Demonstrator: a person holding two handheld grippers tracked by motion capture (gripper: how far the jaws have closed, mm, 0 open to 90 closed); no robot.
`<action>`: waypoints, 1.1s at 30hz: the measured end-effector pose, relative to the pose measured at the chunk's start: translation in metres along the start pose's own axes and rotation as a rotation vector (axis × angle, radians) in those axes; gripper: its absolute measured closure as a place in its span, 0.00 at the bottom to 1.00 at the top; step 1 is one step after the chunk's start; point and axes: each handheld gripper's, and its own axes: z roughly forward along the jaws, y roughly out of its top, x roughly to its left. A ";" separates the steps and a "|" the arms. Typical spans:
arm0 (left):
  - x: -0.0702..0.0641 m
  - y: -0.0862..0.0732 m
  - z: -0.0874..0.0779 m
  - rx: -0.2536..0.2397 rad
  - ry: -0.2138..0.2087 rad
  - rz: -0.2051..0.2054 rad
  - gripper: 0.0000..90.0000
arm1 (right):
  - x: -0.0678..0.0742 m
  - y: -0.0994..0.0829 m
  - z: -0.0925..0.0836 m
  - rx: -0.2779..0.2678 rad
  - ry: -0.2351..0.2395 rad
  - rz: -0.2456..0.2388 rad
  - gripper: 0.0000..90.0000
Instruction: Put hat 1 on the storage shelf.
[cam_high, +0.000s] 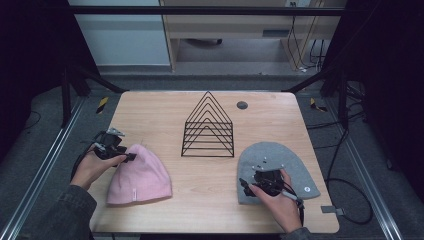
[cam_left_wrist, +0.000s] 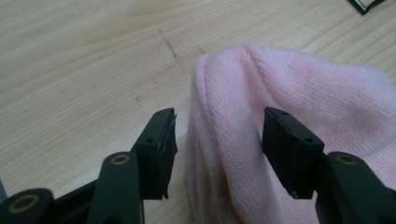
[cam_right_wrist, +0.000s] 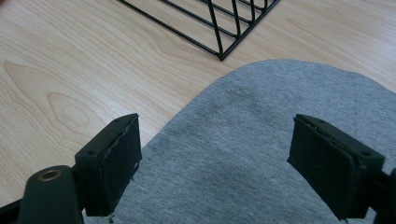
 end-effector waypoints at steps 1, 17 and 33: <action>-0.001 0.000 0.001 0.003 -0.007 0.000 0.51 | 0.000 0.000 0.000 0.000 0.001 0.000 0.19; -0.017 -0.010 -0.006 -0.084 0.014 0.019 0.88 | 0.000 0.000 0.002 0.007 -0.010 -0.008 0.18; -0.066 0.006 -0.059 -0.263 0.042 0.141 0.89 | 0.003 0.001 0.004 -0.024 0.027 -0.016 0.24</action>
